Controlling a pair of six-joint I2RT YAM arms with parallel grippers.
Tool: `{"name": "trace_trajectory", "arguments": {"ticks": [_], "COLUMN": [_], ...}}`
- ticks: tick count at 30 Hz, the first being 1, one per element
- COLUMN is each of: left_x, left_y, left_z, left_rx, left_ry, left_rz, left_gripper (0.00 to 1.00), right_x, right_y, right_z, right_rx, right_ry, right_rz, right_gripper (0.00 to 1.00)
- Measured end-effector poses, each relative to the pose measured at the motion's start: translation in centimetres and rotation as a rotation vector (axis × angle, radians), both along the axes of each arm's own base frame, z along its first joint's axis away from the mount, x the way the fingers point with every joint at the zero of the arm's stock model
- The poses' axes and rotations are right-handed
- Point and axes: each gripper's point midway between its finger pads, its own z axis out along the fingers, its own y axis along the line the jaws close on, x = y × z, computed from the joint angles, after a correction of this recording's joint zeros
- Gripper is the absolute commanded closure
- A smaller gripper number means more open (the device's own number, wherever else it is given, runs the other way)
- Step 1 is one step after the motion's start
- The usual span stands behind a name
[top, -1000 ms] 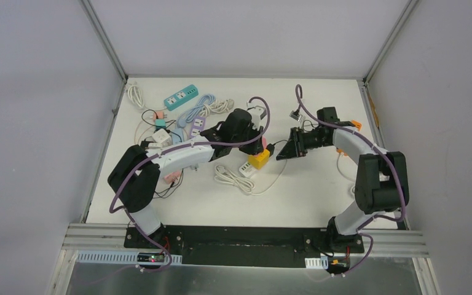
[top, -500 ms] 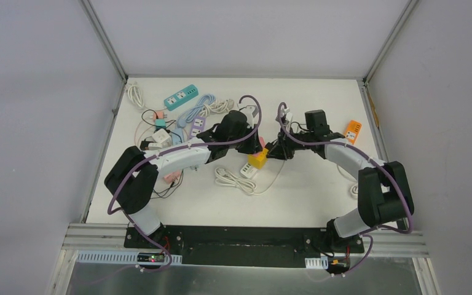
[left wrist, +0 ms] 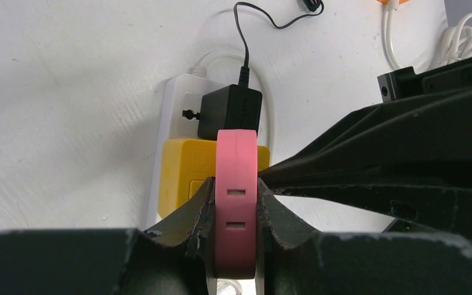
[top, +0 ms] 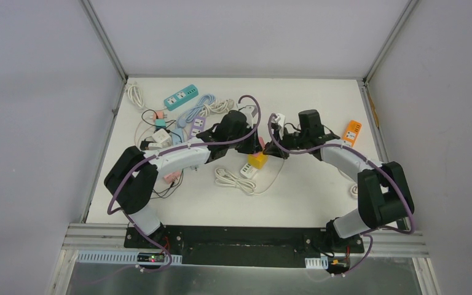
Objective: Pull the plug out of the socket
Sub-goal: Remove the plug from the socket.
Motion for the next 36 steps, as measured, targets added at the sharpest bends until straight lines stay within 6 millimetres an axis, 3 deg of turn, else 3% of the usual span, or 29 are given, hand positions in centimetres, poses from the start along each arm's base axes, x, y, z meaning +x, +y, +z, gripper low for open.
{"name": "trace_trajectory", "arguments": {"ticks": [10,17,26,32,36], "left_x": [-0.3,-1.2,-0.1,-0.7,-0.1], "left_y": [-0.3,-1.0,-0.7,-1.3,-0.9], "left_z": [0.3,0.4,0.6,0.7,0.7], "left_rx": [-0.012,0.064,-0.09,0.015,-0.03], "left_ry": [0.0,-0.131,-0.008,-0.132,-0.107], "left_rz": [-0.027,-0.108,0.017,-0.036,-0.002], "left_gripper": [1.0,1.0,1.0,1.0,1.0], "right_x": [-0.4,-0.7,-0.1,-0.3,-0.2], "right_y": [0.1,-0.1,-0.2,-0.3,-0.3], "right_z": [-0.2,-0.3,-0.3,-0.4,-0.4], "right_rx": [-0.079,-0.108,-0.139,-0.153,-0.159], "right_ry": [-0.118,-0.119,-0.143,-0.131,-0.13], "right_rz": [0.088,0.1,0.084,0.082,0.079], "right_gripper": [0.95,0.95,0.95,0.95,0.95]}}
